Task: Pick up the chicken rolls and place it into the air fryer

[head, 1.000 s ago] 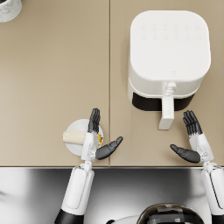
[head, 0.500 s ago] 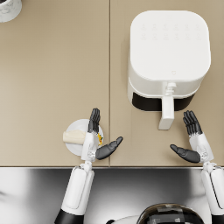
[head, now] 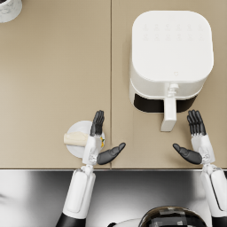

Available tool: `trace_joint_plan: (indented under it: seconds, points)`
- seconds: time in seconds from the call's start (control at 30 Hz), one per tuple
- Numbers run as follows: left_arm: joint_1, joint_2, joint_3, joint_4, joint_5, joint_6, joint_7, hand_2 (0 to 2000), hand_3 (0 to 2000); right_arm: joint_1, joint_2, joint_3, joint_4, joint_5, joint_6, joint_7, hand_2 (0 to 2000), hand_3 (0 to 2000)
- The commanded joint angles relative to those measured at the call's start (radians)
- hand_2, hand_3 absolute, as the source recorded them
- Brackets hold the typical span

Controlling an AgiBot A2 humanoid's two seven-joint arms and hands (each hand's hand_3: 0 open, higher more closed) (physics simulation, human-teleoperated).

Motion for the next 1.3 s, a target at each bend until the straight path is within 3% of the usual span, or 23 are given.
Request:
trace_joint_plan:
  seconds: [0.03,0.13,0.43,0.8,0.83,0.9,1.0,1.1,1.3]
  points:
    - [-0.009,-0.001,-0.057,-0.059,0.0,-0.004,-0.004,0,0,0.025,-0.018,0.003,0.015,0.0,-0.004,0.004,0,0]
    - [-0.023,0.003,-0.087,-0.065,0.0,-0.01,-0.01,0,0,0.033,-0.032,0.012,0.003,0.0,-0.01,0.01,0,0]
    - [-0.056,0.015,-0.143,-0.077,0.401,-0.014,-0.013,0,0,0.03,-0.057,0.042,-0.01,0.366,-0.013,0.014,0,0]
    - [-0.084,0.028,-0.281,-0.091,0.896,-0.014,-0.014,0,0,0.001,-0.068,0.008,-0.068,0.423,-0.013,0.014,0,0]
    - [-0.088,0.029,-0.287,-0.094,0.941,-0.079,-0.044,0,0,0.001,-0.07,0.006,-0.068,0.423,-0.013,0.014,0,0]
    - [-0.082,0.03,-0.302,-0.087,1.032,-0.236,-0.157,0,0,-0.002,-0.073,0.013,-0.075,0.424,-0.013,0.014,0,0]
    - [-0.088,0.033,-0.296,-0.081,1.168,-0.315,-0.256,0,0,-0.001,-0.081,0.011,-0.073,0.424,-0.013,0.014,0,0]
    - [-0.081,0.033,-0.313,-0.073,1.305,-0.345,-0.294,0,0,0.0,-0.088,0.01,-0.08,0.424,-0.013,0.014,0,0]
    - [-0.064,0.034,-0.298,0.012,1.578,-0.373,-0.312,0,0,0.009,-0.105,0.002,-0.094,0.424,-0.013,0.014,0,0]
